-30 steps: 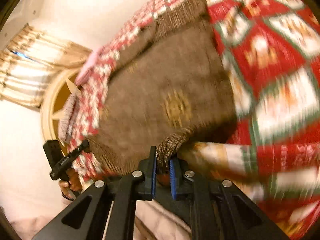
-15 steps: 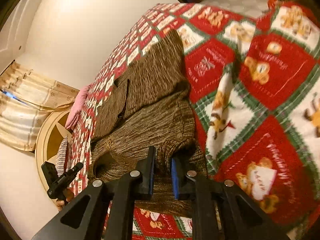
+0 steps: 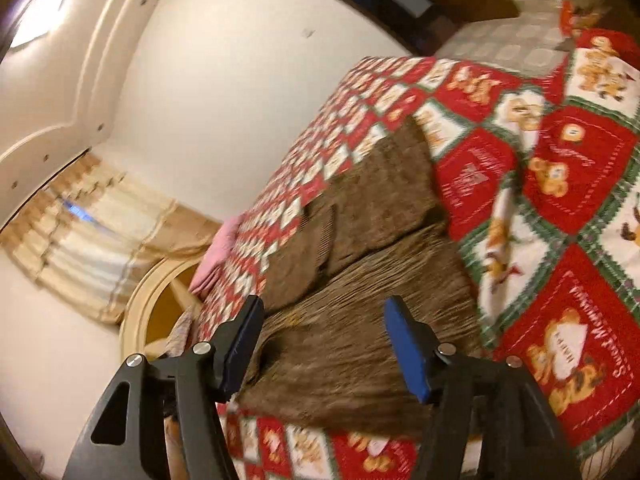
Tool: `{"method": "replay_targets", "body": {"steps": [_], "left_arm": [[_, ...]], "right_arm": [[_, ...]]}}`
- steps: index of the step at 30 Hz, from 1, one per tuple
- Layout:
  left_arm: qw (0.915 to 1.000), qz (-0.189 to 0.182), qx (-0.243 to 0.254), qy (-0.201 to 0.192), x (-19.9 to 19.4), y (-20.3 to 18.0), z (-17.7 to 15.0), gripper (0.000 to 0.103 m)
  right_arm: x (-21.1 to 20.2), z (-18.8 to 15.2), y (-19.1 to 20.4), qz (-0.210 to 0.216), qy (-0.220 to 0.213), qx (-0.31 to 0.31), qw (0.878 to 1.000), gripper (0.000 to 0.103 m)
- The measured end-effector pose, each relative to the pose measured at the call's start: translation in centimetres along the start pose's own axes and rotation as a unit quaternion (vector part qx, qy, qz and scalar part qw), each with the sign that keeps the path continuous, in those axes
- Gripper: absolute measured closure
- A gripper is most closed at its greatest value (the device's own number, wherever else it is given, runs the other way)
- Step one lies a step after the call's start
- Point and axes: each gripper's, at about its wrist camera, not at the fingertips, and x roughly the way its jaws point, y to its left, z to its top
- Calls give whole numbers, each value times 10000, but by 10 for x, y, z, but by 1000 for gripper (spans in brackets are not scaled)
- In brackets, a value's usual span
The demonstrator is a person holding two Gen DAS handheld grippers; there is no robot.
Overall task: Fold small clothes
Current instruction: 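Release the hem with both grippers and smooth the folded sweater with the left gripper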
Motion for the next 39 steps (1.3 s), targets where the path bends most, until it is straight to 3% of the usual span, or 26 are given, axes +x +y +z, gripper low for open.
{"method": "replay_targets", "body": {"steps": [2, 5, 12, 17, 20, 21, 24, 25, 28, 30, 31, 32, 34, 37, 39], "left_arm": [[9979, 207, 596, 115, 7, -12, 0, 28], [9867, 580, 1498, 260, 20, -24, -2, 28], [9723, 362, 2284, 344, 41, -37, 17, 28], [9871, -100, 1563, 326, 53, -31, 29, 28], [9956, -624, 665, 202, 52, -12, 24, 34], [9961, -747, 446, 109, 51, -7, 23, 36], [9890, -1394, -484, -63, 47, 16, 20, 57], [9866, -1480, -681, -28, 48, 21, 19, 61], [9878, -1402, -674, 56, 48, 22, 21, 64], [9881, -1451, -492, 96, 40, 16, 21, 58], [9889, -1452, -313, 95, 35, 13, 19, 43], [9904, -1378, -38, 76, 26, 8, 17, 21], [9927, -1034, 617, 13, 14, -5, 12, 5], [9881, -301, 1507, 63, 18, -24, 8, 6], [9864, -228, 1608, 237, 33, -28, 10, 13]], "right_arm": [[-6, -4, 12, -254, 7, -318, 9992, 39], [-16, -12, 34, -734, -18, -1043, 9918, 39], [-15, -18, 53, -1313, -117, -1631, 9778, 39], [-15, -13, 39, -1294, -163, -1204, 9841, 39], [-15, -14, 35, -1268, -165, -1093, 9857, 39], [-14, -14, 35, -1280, -154, -1088, 9857, 39], [-11, -14, 30, -1278, -129, -990, 9868, 39], [-10, -14, 29, -1272, -119, -948, 9873, 39], [-7, -16, 25, -1239, -72, -789, 9891, 39], [-7, -18, 24, -1221, -43, -758, 9896, 39], [-7, -19, 25, -1229, -34, -781, 9893, 39], [-8, -20, 26, -1241, -30, -817, 9889, 39], [-9, -22, 27, -1267, -15, -863, 9882, 39], [-6, -21, 26, -1277, 28, -873, 9880, 39], [-4, -21, 26, -1277, 31, -870, 9880, 39]]}}
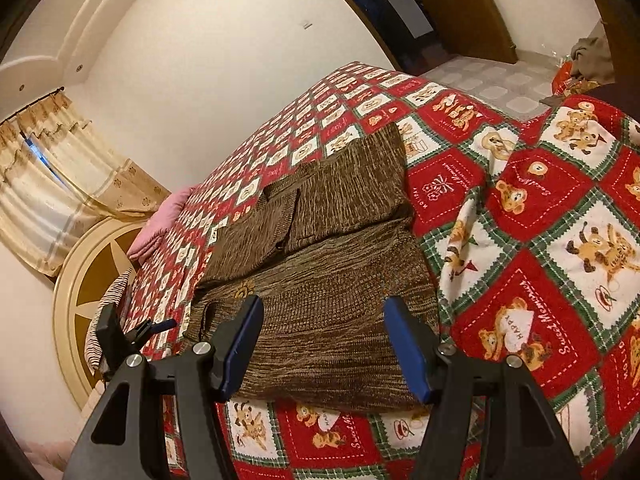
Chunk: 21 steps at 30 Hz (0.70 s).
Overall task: Fold small clothes
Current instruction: 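Release the hem with both grippers and smooth the folded sweater with the left gripper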
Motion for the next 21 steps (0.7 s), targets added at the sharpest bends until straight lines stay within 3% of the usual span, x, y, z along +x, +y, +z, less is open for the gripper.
{"method": "replay_targets", "body": {"steps": [1, 3, 5, 8, 10, 11, 12, 14, 18, 21], "left_arm": [[9999, -65, 16, 84, 6, 0, 1, 22], [9997, -152, 142, 106, 19, -5, 6, 25], [9993, -382, 48, -8, 19, -2, 13, 46], [9926, -916, -784, -140, 19, 21, 14, 61], [9762, -1230, -1759, -311, 23, 48, 10, 66], [9697, -1318, -2023, -376, 23, 55, 8, 66], [9575, -1524, -2397, -508, 23, 65, 1, 66], [9520, -1587, -2549, -597, 23, 65, -3, 63], [9665, -1253, -2139, -663, 19, 47, -2, 50], [9696, -1145, -2060, -658, 23, 41, 7, 45]], "right_arm": [[1, 0, 1, 15, 3, 14, 10000, 39], [1, -1, 4, 52, 8, 15, 10000, 39], [-1, -2, 8, 27, 22, -62, 10000, 39], [-6, -3, 11, -95, 0, -210, 9997, 39], [-10, -3, 10, -111, -68, -200, 9997, 39], [-10, -3, 8, -100, -100, -152, 9998, 39], [-10, -2, 5, -77, -115, -83, 9999, 39], [-8, -2, 2, -64, -85, -21, 9999, 39], [-2, -3, -1, -284, -37, -144, 9995, 39], [-2, -3, 1, -674, -107, -410, 9968, 39]]}}
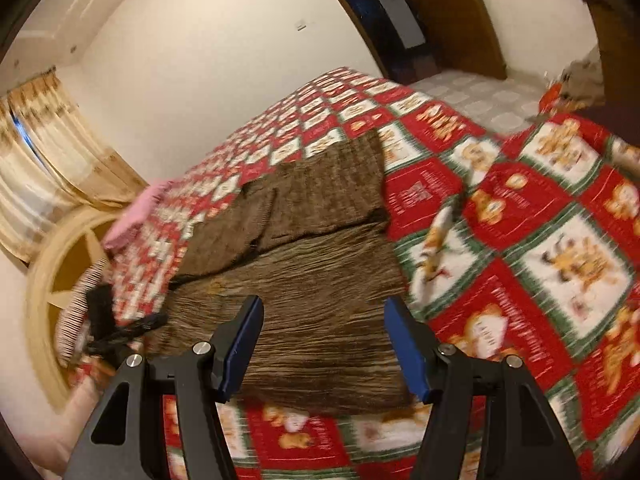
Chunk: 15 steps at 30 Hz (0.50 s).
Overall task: Fold small clothes
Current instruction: 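Release the hem with both grippers and smooth the folded sweater with the left gripper, then grasp the sweater edge with both grippers and fold it over the body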
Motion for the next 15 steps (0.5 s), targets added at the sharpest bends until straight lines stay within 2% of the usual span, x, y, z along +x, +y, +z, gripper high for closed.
{"method": "replay_targets", "body": {"steps": [3, 6, 10, 15], "left_arm": [[9999, 20, -143, -36, 1, 3, 4, 45], [9990, -26, -427, -141, 4, 9, 4, 45], [9990, 144, -375, -193, 5, 4, 0, 48], [9990, 396, -210, 54, 11, -4, 6, 45]], "right_arm": [[-3, 1, 6, -585, -67, -496, 9970, 39], [6, 2, 7, -938, 165, -908, 9913, 39], [25, 4, 7, -1072, 382, -1218, 9860, 39], [57, 14, 14, -1050, 504, -1554, 9810, 39]]}}
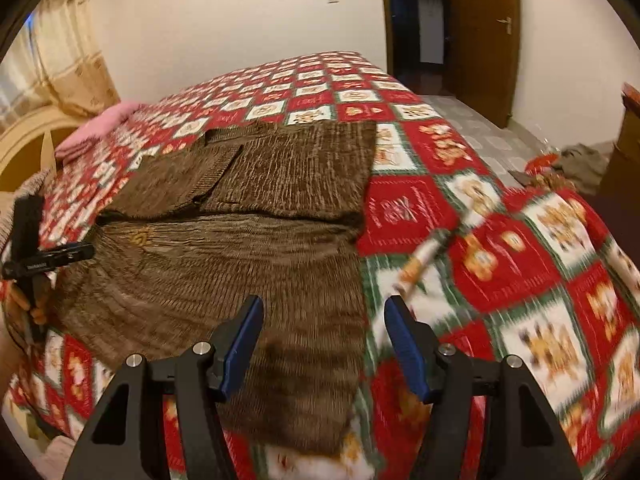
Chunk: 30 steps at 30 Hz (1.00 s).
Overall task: Fold small clothes
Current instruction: 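Grasp the sweater edge with both grippers and fold it over the body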
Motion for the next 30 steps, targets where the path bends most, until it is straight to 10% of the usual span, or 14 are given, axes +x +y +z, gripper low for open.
{"method": "replay_targets", "body": {"steps": [4, 6, 8, 20, 30], "left_arm": [[9989, 334, 341, 27, 2, -9, -3, 56], [9960, 683, 572, -52, 2, -15, -9, 80], [9978, 523, 364, -180, -3, -12, -11, 95], [9887, 462, -380, -1374, -67, -31, -18, 97], [9773, 801, -974, -1700, -76, -11, 24, 97]], "right_arm": [[30, 7, 6, 15, 177, -124, 9998, 40], [40, 3, 10, -68, 292, -221, 9993, 84], [35, 0, 14, -162, 135, -277, 9994, 89], [-62, 0, 35, -262, -1089, -148, 9936, 92], [-64, 67, 64, -409, -1558, -784, 9838, 94]]}}
